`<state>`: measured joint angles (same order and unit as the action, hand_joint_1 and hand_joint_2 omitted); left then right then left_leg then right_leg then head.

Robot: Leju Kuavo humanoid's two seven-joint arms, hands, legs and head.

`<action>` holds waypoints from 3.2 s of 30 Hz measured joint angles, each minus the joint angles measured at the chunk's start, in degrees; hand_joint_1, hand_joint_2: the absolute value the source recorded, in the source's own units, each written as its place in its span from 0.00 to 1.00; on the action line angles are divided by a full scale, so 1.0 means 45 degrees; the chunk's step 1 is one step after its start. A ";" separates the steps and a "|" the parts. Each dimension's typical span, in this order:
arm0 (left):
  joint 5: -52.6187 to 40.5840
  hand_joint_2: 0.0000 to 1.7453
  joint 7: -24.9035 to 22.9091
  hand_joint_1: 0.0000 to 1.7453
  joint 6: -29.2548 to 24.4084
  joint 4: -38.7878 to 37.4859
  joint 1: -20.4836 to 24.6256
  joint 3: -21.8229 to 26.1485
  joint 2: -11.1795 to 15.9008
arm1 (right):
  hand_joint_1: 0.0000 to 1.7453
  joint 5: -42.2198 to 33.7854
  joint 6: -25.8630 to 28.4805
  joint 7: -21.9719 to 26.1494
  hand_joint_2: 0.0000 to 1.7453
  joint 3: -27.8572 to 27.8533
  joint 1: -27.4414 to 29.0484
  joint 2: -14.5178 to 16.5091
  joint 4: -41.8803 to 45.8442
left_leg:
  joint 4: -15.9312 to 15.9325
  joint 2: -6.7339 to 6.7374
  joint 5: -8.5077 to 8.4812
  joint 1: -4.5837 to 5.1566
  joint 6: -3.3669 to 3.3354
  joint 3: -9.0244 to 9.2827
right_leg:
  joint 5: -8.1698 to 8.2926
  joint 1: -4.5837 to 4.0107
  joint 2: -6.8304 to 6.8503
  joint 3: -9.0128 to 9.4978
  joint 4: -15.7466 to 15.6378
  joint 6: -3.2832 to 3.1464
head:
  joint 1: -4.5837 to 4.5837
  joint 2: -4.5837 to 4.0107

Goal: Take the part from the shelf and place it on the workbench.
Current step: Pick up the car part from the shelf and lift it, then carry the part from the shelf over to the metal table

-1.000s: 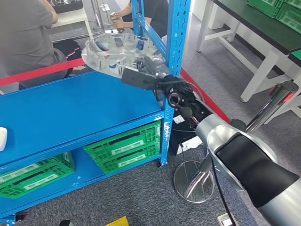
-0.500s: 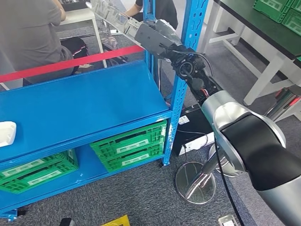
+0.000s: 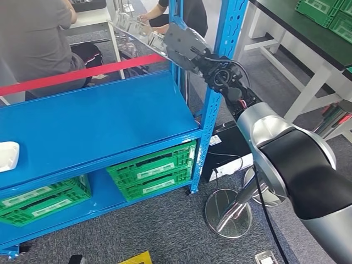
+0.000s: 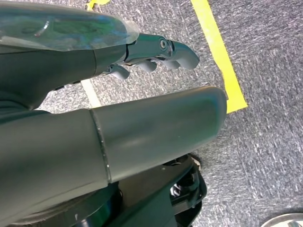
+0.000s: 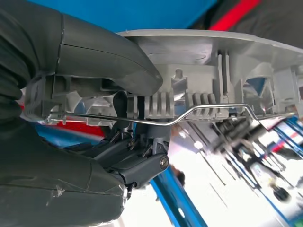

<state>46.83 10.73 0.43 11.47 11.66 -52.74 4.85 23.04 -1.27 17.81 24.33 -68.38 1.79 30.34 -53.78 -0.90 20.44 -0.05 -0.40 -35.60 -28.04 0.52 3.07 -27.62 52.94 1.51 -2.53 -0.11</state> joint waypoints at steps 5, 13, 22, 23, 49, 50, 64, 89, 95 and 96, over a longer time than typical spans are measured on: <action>-0.0002 0.00 0.0010 0.00 0.0001 0.0000 0.0014 -0.0006 -0.0004 | 1.00 -0.0264 -0.0465 0.0017 1.00 -0.0009 0.0003 0.0064 -0.0331 | -0.0002 0.0000 0.0004 0.0002 -0.0006 0.0000 | 0.0005 0.0000 0.0000 -0.0002 -0.0002 0.0009 | -0.0001 0.0000; -0.0005 0.00 0.0053 0.00 0.0007 0.0000 0.0040 -0.0016 -0.0013 | 1.00 -0.0997 -0.1204 0.0037 1.00 -0.0101 0.0003 0.0168 -0.0825 | 0.0000 0.0004 0.0006 0.0000 -0.0006 0.0002 | 0.0005 -0.0001 -0.0007 -0.0010 -0.0002 0.0011 | 0.0000 0.0000; -0.0047 0.00 0.0104 0.00 0.0037 0.0000 0.0058 -0.0035 -0.0018 | 1.00 -0.1284 -0.1756 0.0124 1.00 -0.0250 0.0008 0.0374 -0.1309 | 0.0005 0.0023 0.0010 -0.0001 -0.0001 0.0001 | 0.0004 -0.0006 -0.0033 -0.0008 0.0000 0.0011 | -0.0001 0.0000; -0.0055 0.00 0.0116 0.00 0.0039 0.0000 0.0058 -0.0038 -0.0018 | 1.00 -0.1227 -0.1771 0.0129 1.00 -0.0245 0.0007 0.0448 -0.1362 | 0.0006 0.0036 0.0011 -0.0001 0.0001 0.0002 | 0.0005 -0.0006 -0.0049 -0.0008 0.0001 0.0012 | -0.0001 0.0000; -0.0227 0.00 0.0891 0.00 0.0098 0.0000 0.0300 -0.0249 -0.0087 | 1.00 -0.0834 -0.1688 0.0630 1.00 0.0035 -0.0758 0.2493 -0.1824 | 0.0109 0.0245 0.0013 -0.0006 0.0008 0.0071 | 0.0028 -0.0024 -0.0268 -0.0058 0.0014 0.0008 | -0.0001 0.0000; -0.0226 0.00 0.0937 0.00 0.0074 0.0000 0.0314 -0.0256 -0.0102 | 1.00 -0.0842 -0.1683 0.0687 1.00 0.0045 -0.0802 0.2554 -0.1823 | 0.0110 0.0247 0.0014 -0.0006 0.0009 0.0073 | 0.0028 -0.0024 -0.0269 -0.0058 0.0014 0.0008 | -0.0001 0.0000; -0.0226 1.00 0.1185 0.00 -0.0044 0.0000 0.0340 -0.0350 -0.0192 | 1.00 -0.0930 -0.1558 0.0952 1.00 0.0182 -0.1052 0.2861 -0.1822 | 0.0111 0.0250 0.0014 -0.0006 0.0010 0.0073 | 0.0030 -0.0023 -0.0272 -0.0058 0.0013 0.0006 | 0.0000 0.0000; -0.0866 1.00 0.3041 0.00 0.0021 0.0000 0.0503 -0.0742 -0.0528 | 1.00 -0.2946 -0.0832 0.1675 1.00 -0.0111 -0.2776 0.2919 -0.1000 | 0.0109 0.0278 0.0016 -0.0011 0.0011 0.0086 | 0.0035 -0.0023 -0.0302 -0.0064 0.0012 -0.0001 | 0.0000 0.0000; -0.0901 1.00 0.3041 0.00 0.0021 0.0000 0.0553 -0.0932 -0.0533 | 1.00 -0.3126 -0.0781 0.1671 1.00 -0.0148 -0.2850 0.2846 -0.0658 | 0.0108 0.0290 0.0016 -0.0012 0.0012 0.0094 | 0.0036 -0.0023 -0.0317 -0.0062 0.0013 -0.0003 | 0.0001 0.0000; -0.0901 1.00 0.3041 0.00 0.0021 0.0000 0.0555 -0.0945 -0.0533 | 1.00 -0.3138 -0.0778 0.1670 1.00 -0.0149 -0.2850 0.2843 -0.0620 | 0.0109 0.0292 0.0016 -0.0012 0.0012 0.0095 | 0.0037 -0.0023 -0.0319 -0.0062 0.0013 -0.0003 | 0.0001 0.0000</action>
<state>42.77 24.41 0.52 11.47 14.16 -56.99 2.45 8.92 -4.77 25.32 23.66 -81.20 14.58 27.55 -53.29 0.41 20.52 -0.10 -0.34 -35.17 -27.88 0.42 1.64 -27.90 53.00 1.50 -2.52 -0.11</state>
